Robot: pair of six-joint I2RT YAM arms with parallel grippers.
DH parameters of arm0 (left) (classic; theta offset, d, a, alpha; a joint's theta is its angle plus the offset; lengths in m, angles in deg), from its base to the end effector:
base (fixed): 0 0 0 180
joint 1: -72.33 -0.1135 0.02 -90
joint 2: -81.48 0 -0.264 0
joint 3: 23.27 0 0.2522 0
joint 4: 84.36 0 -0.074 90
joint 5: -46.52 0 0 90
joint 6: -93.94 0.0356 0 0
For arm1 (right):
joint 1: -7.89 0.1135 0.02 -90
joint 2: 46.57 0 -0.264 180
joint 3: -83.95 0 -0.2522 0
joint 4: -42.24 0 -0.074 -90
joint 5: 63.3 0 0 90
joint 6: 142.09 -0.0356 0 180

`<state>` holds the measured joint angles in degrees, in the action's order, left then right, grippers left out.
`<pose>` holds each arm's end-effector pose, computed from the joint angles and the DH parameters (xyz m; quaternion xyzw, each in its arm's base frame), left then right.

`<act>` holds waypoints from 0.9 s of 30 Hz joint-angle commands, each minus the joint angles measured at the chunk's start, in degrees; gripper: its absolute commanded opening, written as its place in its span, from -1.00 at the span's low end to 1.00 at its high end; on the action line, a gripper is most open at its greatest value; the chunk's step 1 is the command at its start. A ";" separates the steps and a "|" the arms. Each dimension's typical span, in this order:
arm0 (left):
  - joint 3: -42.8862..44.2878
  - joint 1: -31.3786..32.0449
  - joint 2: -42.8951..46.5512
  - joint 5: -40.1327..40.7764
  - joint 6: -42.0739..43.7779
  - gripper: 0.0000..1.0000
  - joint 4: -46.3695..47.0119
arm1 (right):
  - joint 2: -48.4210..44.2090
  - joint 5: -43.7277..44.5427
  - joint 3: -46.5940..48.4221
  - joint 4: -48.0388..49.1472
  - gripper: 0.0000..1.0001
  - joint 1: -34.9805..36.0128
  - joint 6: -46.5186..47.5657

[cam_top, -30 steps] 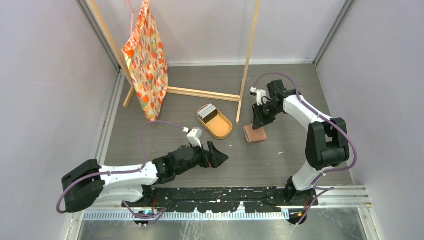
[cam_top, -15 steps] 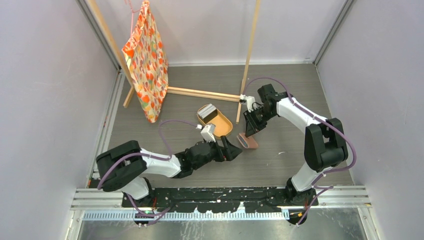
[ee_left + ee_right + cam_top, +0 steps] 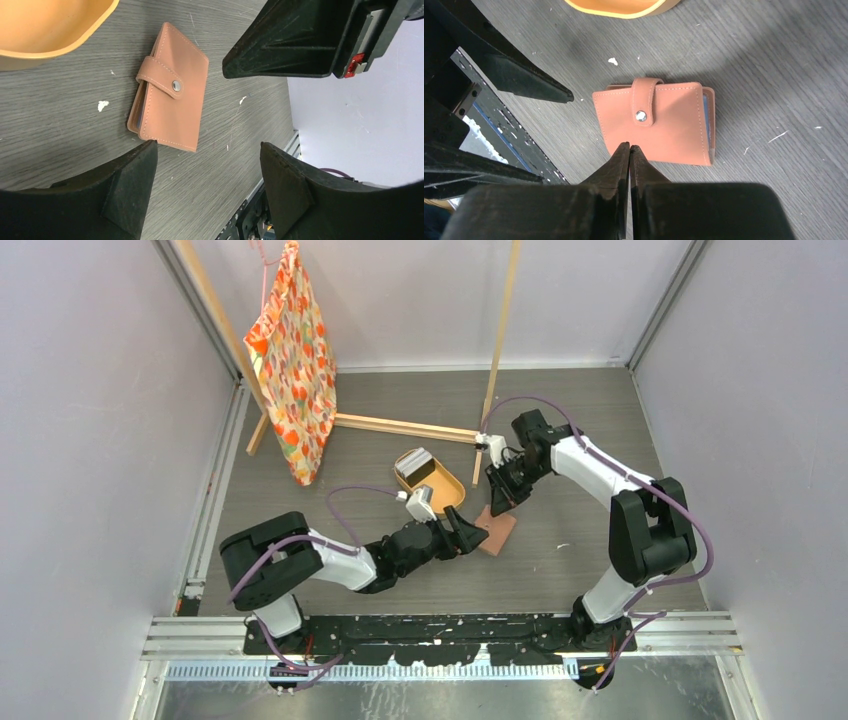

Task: Put the credit cards into the card holder
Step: Move the card holder to the center of the board, then open the card holder at the center of the board.

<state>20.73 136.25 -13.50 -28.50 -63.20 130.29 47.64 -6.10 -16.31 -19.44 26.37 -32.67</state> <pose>0.1427 -0.2705 0.1501 -0.1004 0.7910 -0.4978 0.3412 0.2864 0.1161 0.2129 -0.3415 0.8896 0.2793 0.1180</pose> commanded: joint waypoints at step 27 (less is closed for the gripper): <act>-6.50 0.24 11.84 0.85 -3.16 0.42 -12.78 | 9.76 27.85 0.12 5.65 -0.30 17.38 0.58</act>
<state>14.56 136.25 -0.23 -27.45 -65.16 114.55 55.12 17.09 -16.27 -14.87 42.42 -32.71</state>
